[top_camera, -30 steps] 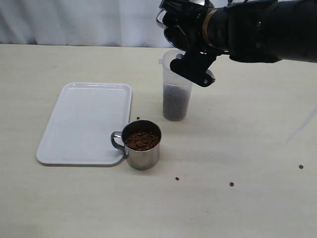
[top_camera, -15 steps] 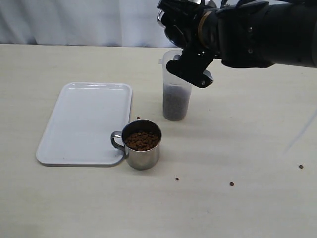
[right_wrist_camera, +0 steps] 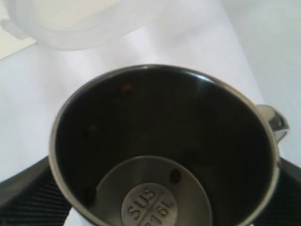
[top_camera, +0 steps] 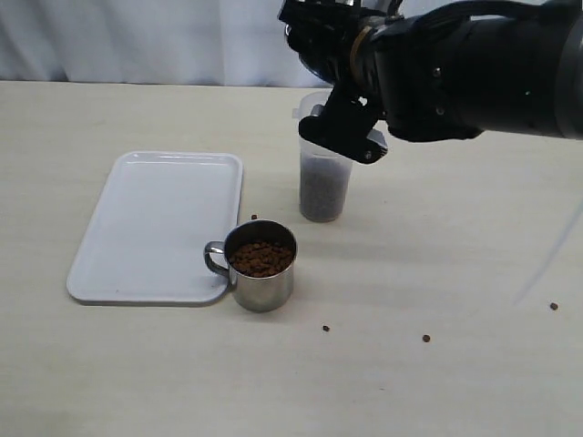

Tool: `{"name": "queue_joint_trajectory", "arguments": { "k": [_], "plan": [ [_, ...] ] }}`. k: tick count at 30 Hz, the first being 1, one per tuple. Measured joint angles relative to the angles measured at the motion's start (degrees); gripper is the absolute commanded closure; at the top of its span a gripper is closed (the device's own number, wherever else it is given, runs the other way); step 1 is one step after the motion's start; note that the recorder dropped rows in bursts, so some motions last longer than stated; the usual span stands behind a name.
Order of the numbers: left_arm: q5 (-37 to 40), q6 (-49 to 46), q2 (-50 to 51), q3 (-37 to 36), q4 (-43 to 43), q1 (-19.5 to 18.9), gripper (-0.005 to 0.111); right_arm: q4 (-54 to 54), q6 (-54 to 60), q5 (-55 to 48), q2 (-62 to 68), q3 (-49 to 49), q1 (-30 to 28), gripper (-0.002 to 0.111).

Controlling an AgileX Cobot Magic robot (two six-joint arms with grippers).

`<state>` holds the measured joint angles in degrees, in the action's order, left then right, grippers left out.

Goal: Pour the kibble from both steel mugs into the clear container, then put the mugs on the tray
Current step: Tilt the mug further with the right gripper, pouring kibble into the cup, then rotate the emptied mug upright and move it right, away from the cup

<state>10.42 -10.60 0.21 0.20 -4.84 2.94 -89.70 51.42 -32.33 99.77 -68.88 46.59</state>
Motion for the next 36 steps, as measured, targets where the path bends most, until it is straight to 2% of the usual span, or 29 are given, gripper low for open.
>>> {"name": "queue_joint_trajectory", "arguments": {
  "k": [10, 22, 30, 36],
  "plan": [
    [0.0, 0.0, 0.0, 0.0, 0.0, 0.0, 0.107, -0.33, -1.65, -0.4, 0.95, 0.0, 0.0, 0.104],
    [0.0, 0.0, 0.0, 0.0, 0.0, 0.0, 0.107, -4.52, -8.2, -5.48, 1.03, 2.37, 2.83, 0.104],
    [0.0, 0.0, 0.0, 0.0, 0.0, 0.0, 0.107, -8.84, -18.35, -7.84, 0.99, 3.7, 3.36, 0.104],
    [0.0, 0.0, 0.0, 0.0, 0.0, 0.0, 0.107, -9.35, -34.67, -7.72, 0.15, 3.7, 1.11, 0.104]
  ]
}}
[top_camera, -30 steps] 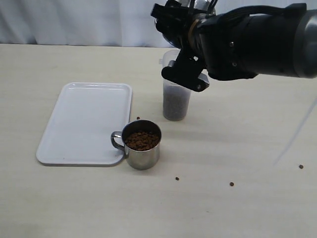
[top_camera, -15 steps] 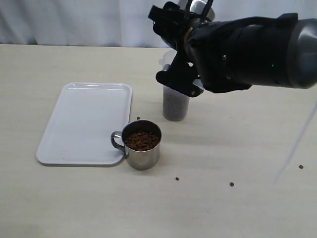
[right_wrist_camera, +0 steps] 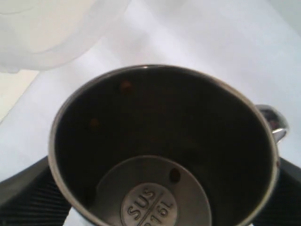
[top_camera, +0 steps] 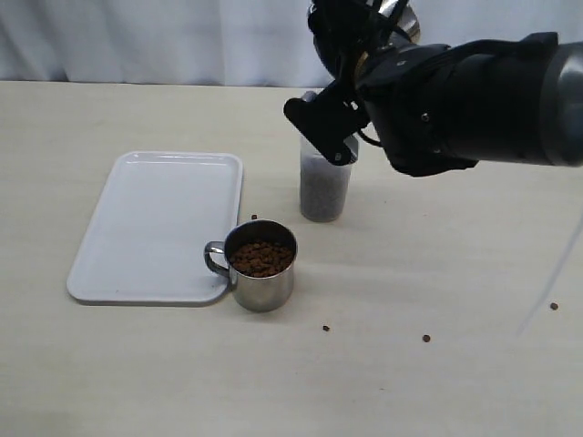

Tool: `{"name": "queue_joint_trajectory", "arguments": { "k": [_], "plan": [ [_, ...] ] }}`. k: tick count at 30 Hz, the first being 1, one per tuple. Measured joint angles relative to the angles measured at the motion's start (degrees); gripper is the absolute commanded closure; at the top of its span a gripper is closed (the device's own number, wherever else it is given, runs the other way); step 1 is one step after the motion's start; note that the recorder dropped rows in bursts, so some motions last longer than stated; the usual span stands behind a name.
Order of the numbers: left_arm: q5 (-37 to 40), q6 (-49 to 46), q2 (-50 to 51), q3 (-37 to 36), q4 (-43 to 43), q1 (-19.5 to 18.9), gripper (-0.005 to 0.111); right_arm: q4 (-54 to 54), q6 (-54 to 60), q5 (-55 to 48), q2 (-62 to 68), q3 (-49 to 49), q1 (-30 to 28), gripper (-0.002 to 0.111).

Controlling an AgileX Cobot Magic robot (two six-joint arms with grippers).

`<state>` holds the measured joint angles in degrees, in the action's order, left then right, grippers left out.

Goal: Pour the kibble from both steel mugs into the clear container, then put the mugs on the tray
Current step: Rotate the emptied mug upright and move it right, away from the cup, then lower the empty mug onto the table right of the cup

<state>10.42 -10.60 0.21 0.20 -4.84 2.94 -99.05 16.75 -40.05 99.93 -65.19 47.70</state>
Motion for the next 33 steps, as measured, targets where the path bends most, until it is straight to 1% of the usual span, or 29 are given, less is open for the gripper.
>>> {"name": "queue_joint_trajectory", "arguments": {
  "k": [4, 7, 10, 12, 17, 21, 23, 27, 30, 33],
  "plan": [
    [0.0, 0.0, 0.0, 0.0, 0.0, 0.0, 0.107, 0.56, -7.81, 6.17, -2.45, 0.0, -2.75, 0.104],
    [0.0, 0.0, 0.0, 0.0, 0.0, 0.0, 0.107, 4.18, -12.49, 15.26, -5.48, 0.0, -6.18, 0.104],
    [0.0, 0.0, 0.0, 0.0, 0.0, 0.0, 0.107, 11.31, -14.38, 24.95, -7.93, 0.0, -10.15, 0.104],
    [0.0, 0.0, 0.0, 0.0, 0.0, 0.0, 0.107, 16.91, -14.98, 29.64, -9.02, 0.0, -13.1, 0.104],
    [0.0, 0.0, 0.0, 0.0, 0.0, 0.0, 0.107, 27.19, -15.22, 35.3, -9.73, 0.69, -19.08, 0.104],
    [0.0, 0.0, 0.0, 0.0, 0.0, 0.0, 0.107, 34.61, -16.75, 40.69, -9.73, 3.64, -23.6, 0.104],
    [0.0, 0.0, 0.0, 0.0, 0.0, 0.0, 0.107, 38.56, -18.73, 44.42, -9.73, 5.47, -25.99, 0.104],
    [0.0, 0.0, 0.0, 0.0, 0.0, 0.0, 0.107, 46.19, -26.92, 50.37, -9.73, 9.2, -31.53, 0.104],
    [0.0, 0.0, 0.0, 0.0, 0.0, 0.0, 0.107, 47.52, -34.37, 54.77, -9.23, 13.02, -35.52, 0.104],
    [0.0, 0.0, 0.0, 0.0, 0.0, 0.0, 0.107, 43.39, -38.97, 63.28, -6.86, 16.91, -39.18, 0.104]
  ]
}}
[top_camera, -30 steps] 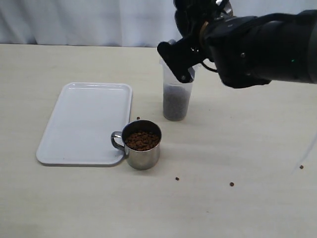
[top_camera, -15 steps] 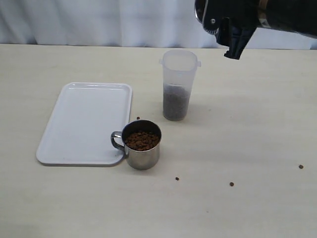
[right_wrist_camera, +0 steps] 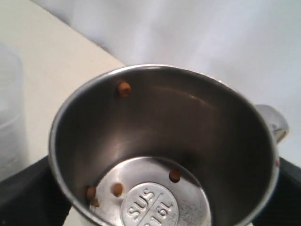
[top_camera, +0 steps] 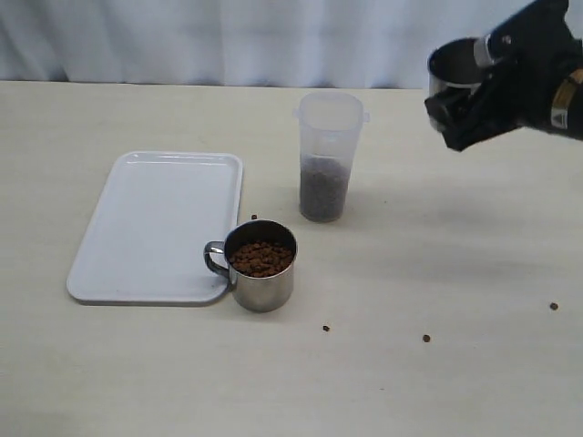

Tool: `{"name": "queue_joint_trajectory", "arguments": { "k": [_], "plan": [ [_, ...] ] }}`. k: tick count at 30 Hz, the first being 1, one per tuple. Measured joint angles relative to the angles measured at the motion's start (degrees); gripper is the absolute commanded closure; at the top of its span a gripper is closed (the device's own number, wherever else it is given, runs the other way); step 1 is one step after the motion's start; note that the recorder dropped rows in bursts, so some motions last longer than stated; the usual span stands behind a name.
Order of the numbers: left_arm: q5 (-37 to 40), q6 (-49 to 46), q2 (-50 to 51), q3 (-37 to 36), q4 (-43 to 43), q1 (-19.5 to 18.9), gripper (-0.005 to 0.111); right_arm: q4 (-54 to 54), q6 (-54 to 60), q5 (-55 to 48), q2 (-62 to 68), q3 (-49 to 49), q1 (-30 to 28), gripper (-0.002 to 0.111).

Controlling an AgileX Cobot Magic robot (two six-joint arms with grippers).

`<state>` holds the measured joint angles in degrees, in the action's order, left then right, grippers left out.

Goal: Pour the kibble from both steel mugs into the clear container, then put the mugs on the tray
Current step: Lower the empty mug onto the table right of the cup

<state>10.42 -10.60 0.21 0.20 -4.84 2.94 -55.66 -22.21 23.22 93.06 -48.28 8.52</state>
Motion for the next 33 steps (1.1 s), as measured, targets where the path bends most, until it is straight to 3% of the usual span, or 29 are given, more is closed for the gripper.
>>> {"name": "queue_joint_trajectory", "arguments": {
  "k": [8, 15, 23, 26, 33],
  "plan": [
    [0.0, 0.0, 0.0, 0.0, 0.0, 0.0, 0.107, -13.72, -6.46, 23.08, 14.95, 2.98, -7.89, 0.104],
    [0.0, 0.0, 0.0, 0.0, 0.0, 0.0, 0.107, -14.08, 6.13, 27.61, 25.9, 1.84, -8.8, 0.104],
    [0.0, 0.0, 0.0, 0.0, 0.0, 0.0, 0.107, -14.08, 8.15, 35.46, 32.91, -1.74, -8.8, 0.102],
    [0.0, 0.0, 0.0, 0.0, 0.0, 0.0, 0.107, -13.85, 8.81, 37.01, 34.1, -2.06, -8.8, 0.09],
    [0.0, 0.0, 0.0, 0.0, 0.0, 0.0, 0.107, -14.29, 9.59, 37.4, 34.33, -2.18, -8.8, 0.037]
  ]
}}
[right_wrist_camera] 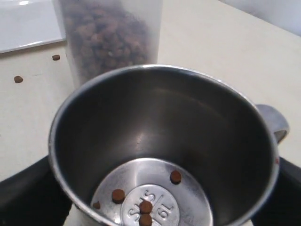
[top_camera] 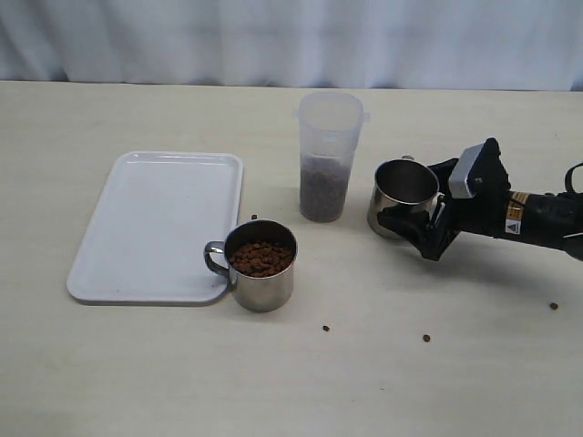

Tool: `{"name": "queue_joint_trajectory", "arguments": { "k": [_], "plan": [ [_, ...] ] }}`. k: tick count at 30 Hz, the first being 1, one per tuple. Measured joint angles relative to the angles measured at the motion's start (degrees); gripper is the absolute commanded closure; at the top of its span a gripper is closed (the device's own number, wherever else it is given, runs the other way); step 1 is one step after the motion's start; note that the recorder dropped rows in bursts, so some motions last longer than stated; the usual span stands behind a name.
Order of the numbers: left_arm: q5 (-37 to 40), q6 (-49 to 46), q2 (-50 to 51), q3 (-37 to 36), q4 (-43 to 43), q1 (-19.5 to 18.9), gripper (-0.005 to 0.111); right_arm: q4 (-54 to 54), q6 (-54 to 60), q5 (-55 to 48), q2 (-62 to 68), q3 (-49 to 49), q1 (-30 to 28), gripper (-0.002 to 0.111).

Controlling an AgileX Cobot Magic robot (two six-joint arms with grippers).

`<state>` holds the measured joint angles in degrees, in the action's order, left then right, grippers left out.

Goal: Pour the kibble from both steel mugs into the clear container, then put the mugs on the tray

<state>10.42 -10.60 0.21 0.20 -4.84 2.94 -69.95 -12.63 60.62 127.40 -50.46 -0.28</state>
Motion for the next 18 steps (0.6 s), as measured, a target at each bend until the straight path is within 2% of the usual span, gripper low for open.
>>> {"name": "queue_joint_trajectory", "arguments": {
  "k": [3, 5, 18],
  "plan": [
    [0.0, 0.0, 0.0, 0.0, 0.0, 0.0, 0.107, -0.58, -0.73, -0.42, -0.5, 0.0, 0.0, 0.023],
    [0.0, 0.0, 0.0, 0.0, 0.0, 0.0, 0.107, -0.91, -3.22, -0.81, -1.71, 0.0, 0.0, 0.019],
    [0.0, 0.0, 0.0, 0.0, 0.0, 0.0, 0.107, -12.8, -30.38, -6.91, -15.46, 0.1, -1.85, 0.019]
  ]
}}
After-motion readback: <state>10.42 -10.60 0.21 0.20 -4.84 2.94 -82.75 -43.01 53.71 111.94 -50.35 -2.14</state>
